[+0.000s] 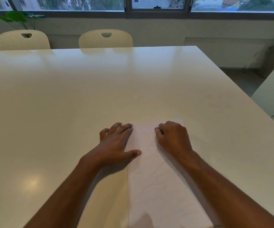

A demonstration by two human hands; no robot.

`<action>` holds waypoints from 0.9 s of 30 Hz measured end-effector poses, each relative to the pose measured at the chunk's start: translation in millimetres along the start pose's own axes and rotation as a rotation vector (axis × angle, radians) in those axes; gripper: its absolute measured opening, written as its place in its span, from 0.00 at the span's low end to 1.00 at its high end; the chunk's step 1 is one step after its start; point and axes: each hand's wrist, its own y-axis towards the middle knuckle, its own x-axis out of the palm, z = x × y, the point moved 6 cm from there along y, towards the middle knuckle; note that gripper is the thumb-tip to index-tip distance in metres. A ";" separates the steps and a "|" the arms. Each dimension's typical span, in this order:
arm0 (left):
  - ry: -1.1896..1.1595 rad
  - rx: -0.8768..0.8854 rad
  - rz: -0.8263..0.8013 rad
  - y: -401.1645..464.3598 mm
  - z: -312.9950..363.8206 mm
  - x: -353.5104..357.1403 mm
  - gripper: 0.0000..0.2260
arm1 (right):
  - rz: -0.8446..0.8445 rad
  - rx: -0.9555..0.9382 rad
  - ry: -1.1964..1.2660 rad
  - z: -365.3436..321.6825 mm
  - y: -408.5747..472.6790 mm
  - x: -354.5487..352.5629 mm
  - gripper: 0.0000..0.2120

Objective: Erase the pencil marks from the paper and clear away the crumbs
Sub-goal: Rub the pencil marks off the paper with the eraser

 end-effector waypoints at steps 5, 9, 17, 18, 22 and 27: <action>-0.019 0.011 -0.007 0.6 -0.2 1.4 0.43 | -0.113 -0.178 0.077 -47.2 -25.0 9.5 0.11; -0.021 0.013 -0.010 0.2 0.3 1.0 0.42 | -0.052 -0.046 0.010 -13.2 -1.8 4.4 0.12; -0.024 0.018 -0.021 1.1 -1.3 3.1 0.45 | -0.153 -0.196 0.051 -50.3 -22.5 7.9 0.13; -0.027 0.016 -0.021 0.9 -1.1 3.1 0.44 | -0.126 -0.156 0.020 -38.3 -14.3 6.9 0.13; -0.033 0.018 -0.007 1.0 -0.5 2.4 0.43 | 0.042 0.051 -0.067 -2.0 6.3 -8.8 0.10; -0.032 0.026 -0.009 1.2 -0.8 2.9 0.44 | -0.238 -0.239 0.129 -62.7 -26.5 9.5 0.13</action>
